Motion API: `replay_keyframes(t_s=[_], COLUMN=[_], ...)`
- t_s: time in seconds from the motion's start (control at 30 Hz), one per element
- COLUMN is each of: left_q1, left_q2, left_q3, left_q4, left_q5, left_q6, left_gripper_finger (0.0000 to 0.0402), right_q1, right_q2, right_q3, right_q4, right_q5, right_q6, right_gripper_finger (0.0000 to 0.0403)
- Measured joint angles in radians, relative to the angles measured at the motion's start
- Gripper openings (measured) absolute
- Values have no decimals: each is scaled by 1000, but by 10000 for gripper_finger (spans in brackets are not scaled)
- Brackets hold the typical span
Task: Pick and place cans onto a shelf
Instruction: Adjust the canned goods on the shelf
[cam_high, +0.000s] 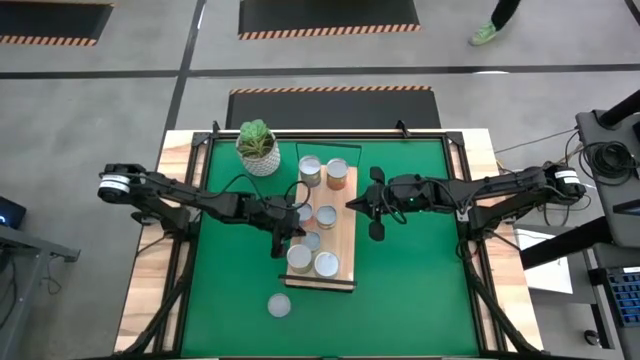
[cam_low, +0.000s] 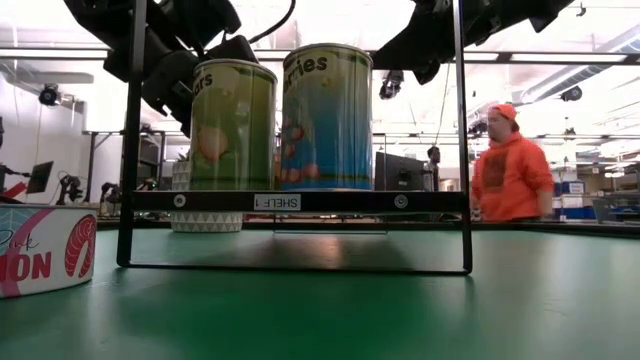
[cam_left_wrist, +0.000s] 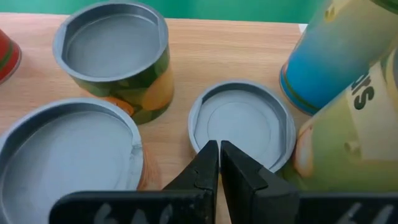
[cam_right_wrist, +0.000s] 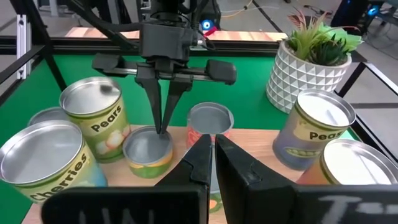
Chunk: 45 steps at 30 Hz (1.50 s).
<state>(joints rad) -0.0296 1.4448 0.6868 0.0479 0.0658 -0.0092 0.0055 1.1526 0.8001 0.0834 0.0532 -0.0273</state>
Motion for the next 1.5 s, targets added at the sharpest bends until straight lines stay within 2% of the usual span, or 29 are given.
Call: replay_keyframes(t_s=[0.37, 0.53, 0.87, 1.03, 1.3, 1.5], left_q1=[0, 0, -2, -5, -22, -37], left_q2=[-1, -2, -6, -11, -79, -192], left_q3=[1, 26, 153, 183, 181, 127], left_q4=[-20, -135, -405, -463, -472, -424], left_q5=[0, 5, 6, 6, 6, -22], left_q6=[-25, -62, -55, -42, -33, -14], left_gripper_finger=[0, 0, 0, 0, 0, 0], right_q1=[0, 0, 0, 0, 0, 0], right_q2=[0, 0, 0, 0, 0, 0], right_q3=[0, 0, 0, 0, 0, 0], right_q4=[0, -1, -3, -4, -26, -26], right_q5=[0, 0, 0, 0, 0, 0], right_q6=[0, 0, 0, 1, 6, 37], right_gripper_finger=[11, 11, 11, 11, 11, 11])
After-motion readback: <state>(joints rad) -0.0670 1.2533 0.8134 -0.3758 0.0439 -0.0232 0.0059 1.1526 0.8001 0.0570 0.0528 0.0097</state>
